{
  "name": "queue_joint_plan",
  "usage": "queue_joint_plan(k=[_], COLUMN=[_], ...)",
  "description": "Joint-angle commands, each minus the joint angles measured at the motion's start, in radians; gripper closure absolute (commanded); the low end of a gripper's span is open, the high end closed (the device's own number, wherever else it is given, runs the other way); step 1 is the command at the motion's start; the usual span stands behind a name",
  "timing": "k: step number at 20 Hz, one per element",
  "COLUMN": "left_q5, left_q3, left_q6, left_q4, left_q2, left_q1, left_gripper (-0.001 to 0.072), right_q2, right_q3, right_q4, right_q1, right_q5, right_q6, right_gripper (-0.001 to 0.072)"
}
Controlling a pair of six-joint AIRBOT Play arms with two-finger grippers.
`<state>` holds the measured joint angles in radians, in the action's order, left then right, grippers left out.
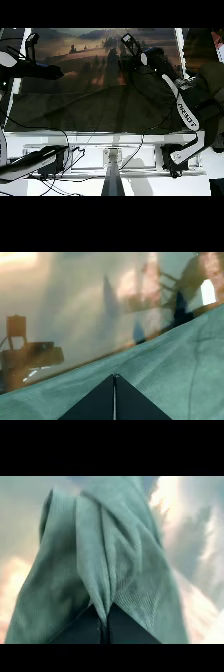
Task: Fold the clothes and pants, and hang the long-sleeved shirts on hangers.
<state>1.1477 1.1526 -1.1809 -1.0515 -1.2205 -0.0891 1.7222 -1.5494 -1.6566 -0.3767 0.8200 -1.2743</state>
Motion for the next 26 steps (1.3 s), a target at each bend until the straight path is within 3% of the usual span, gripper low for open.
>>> queue_joint_plan(k=[1, 8, 12, 17, 20, 21, 23, 24, 26], left_q5=[0.000, 0.000, -0.005, -0.138, -0.229, -0.253, -0.309, -0.351, -0.419], left_q3=[0.000, -0.001, -0.021, -0.087, -0.096, -0.096, -0.096, -0.096, -0.095], left_q6=[0.000, 0.000, 0.000, -0.001, -0.001, 0.000, -0.001, -0.001, 0.000], left_q4=[0.020, 0.073, 0.077, 0.090, 0.191, 0.243, 0.335, 0.383, 0.532], left_q2=[-0.002, -0.002, -0.002, -0.008, -0.059, -0.086, -0.145, -0.175, -0.248], left_q1=[0.003, 0.058, 0.179, 0.369, 0.470, 0.502, 0.561, 0.586, 0.624], left_gripper=[0.0690, 0.0690, 0.0690, 0.0691, 0.0673, 0.0575, 0.0134, 0.0062, 0.0063], right_q2=[-0.116, -0.459, -0.697, -0.947, -1.003, -1.009, -1.006, -1.006, -1.006], right_q3=[-0.045, -0.036, 0.142, 0.513, 0.640, 0.657, 0.658, 0.658, 0.658], right_q4=[0.023, -0.026, -0.053, -0.064, -0.063, -0.061, -0.071, -0.070, -0.070], right_q1=[-0.006, -0.003, -0.003, -0.003, -0.003, -0.003, -0.003, -0.003, -0.003], right_q5=[0.179, 0.656, 0.870, 0.944, 1.025, 1.024, 0.997, 0.975, 0.937], right_q6=[0.000, -0.075, -0.077, -0.112, -0.113, -0.110, -0.087, -0.085, -0.085], right_gripper=[0.0687, 0.0687, 0.0687, 0.0686, 0.0686, 0.0686, 0.0685, 0.0686, 0.0685])
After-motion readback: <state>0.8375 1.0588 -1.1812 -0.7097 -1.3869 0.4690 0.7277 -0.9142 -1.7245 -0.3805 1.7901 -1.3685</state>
